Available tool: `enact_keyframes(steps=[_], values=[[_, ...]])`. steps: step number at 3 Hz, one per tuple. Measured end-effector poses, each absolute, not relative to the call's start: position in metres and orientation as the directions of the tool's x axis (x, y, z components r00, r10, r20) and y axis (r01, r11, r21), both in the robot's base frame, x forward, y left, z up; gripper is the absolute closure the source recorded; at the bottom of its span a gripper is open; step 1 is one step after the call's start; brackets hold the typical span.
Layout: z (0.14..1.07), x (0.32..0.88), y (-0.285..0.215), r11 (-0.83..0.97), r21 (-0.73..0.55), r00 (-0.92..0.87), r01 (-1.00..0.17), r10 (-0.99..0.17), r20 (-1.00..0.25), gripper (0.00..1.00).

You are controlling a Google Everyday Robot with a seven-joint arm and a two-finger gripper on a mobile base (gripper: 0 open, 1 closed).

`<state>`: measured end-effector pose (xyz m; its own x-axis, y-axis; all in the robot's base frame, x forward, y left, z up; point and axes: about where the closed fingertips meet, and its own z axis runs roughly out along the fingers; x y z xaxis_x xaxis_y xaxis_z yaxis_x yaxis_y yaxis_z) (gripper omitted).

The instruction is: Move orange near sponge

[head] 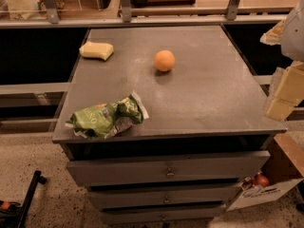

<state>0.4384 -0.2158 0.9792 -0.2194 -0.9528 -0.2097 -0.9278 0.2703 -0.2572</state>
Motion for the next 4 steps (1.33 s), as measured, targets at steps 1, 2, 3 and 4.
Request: enact_keyframes(steps=[1,2,3,4], values=[[0.979,0.438,-0.216,0.27,-0.257,-0.219,-0.928,-0.953,-0.21,0.0],[0.975,0.457,-0.211,0.288,-0.248,-0.229,-0.925,-0.943,-0.241,0.0],[0.967,0.506,-0.202,0.312,-0.241,-0.239,-0.919,-0.927,-0.29,0.0],[0.966,0.556,-0.19,0.341,-0.244,-0.242,-0.908,-0.901,-0.36,0.0]])
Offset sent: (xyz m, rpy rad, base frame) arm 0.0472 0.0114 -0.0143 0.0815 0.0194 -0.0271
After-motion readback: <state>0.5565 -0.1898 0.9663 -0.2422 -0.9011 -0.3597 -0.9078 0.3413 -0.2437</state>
